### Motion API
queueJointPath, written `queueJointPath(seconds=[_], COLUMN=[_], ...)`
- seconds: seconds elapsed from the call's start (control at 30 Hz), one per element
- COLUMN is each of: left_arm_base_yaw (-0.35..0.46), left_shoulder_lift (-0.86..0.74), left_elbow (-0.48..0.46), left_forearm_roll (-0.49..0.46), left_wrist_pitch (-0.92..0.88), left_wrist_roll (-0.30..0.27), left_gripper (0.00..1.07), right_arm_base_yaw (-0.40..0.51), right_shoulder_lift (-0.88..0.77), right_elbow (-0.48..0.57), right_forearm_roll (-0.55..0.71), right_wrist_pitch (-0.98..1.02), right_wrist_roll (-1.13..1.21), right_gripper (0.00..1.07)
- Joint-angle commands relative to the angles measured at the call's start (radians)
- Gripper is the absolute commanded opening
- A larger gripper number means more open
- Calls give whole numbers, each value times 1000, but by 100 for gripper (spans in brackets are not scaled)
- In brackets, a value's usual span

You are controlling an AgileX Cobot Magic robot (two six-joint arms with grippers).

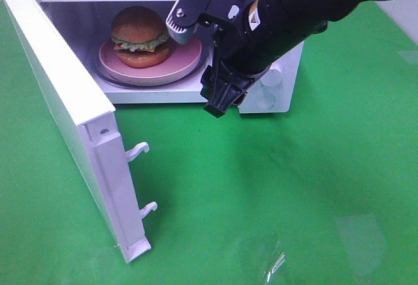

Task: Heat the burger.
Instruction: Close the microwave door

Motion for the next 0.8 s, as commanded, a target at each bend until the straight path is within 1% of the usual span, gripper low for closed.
queueJointPath(seconds=[0.03, 0.07, 0.1, 0.13, 0.17, 0.2, 0.23, 0.27, 0.37, 0.4, 0.43, 0.47, 0.5, 0.53, 0.57, 0.6, 0.63, 0.67, 0.7, 0.8], left_arm_base_yaw=[-6, -6, -6, -6, -6, -6, -6, -6, -6, -6, -6, -6, -6, -6, -6, -6, -6, -6, -6, -6], left_shoulder_lift=[-15, -15, -15, -15, -15, -15, -15, -15, -15, -15, -15, -15, -15, -15, -15, -15, -15, -15, -15, -15], left_elbow=[3, 3, 3, 3, 3, 3, 3, 3, 3, 3, 3, 3, 3, 3, 3, 3, 3, 3, 3, 3], left_forearm_roll=[0, 0, 0, 0, 0, 0, 0, 0, 0, 0, 0, 0, 0, 0, 0, 0, 0, 0, 0, 0], left_wrist_pitch=[-9, -9, -9, -9, -9, -9, -9, -9, -9, -9, -9, -9, -9, -9, -9, -9, -9, -9, -9, -9], left_wrist_roll=[-2, -2, -2, -2, -2, -2, -2, -2, -2, -2, -2, -2, -2, -2, -2, -2, -2, -2, -2, -2], left_gripper=[100, 100, 100, 100, 100, 100, 100, 100, 100, 100, 100, 100, 100, 100, 100, 100, 100, 100, 100, 100], right_arm_base_yaw=[2, 2, 2, 2, 2, 2, 2, 2, 2, -8, -37, -37, -81, -81, -132, -132, -176, -176, -210, -236], right_shoulder_lift=[-57, -57, -82, -105, -105, -123, -123, -136, -144, -158, -174, -174, -190, -190, -205, -205, -225, -225, -249, -274], right_elbow=[44, 44, 66, 83, 83, 91, 91, 91, 91, 91, 91, 91, 91, 91, 91, 91, 91, 91, 91, 91], right_forearm_roll=[-7, -7, -7, -6, -6, -3, -3, -3, -3, -3, 8, 8, 13, 13, 20, 20, 25, 25, 27, 27], right_wrist_pitch=[24, 24, 55, 112, 112, 178, 178, 252, 290, 359, 411, 411, 457, 457, 500, 500, 543, 543, 576, 596], right_wrist_roll=[136, 136, 172, 195, 195, 228, 228, 274, 299, 345, 393, 393, 446, 446, 483, 483, 493, 493, 504, 519], right_gripper=[79, 79, 84, 85, 85, 84, 84, 83, 82, 80, 78, 78, 75, 75, 74, 74, 74, 74, 74, 74])
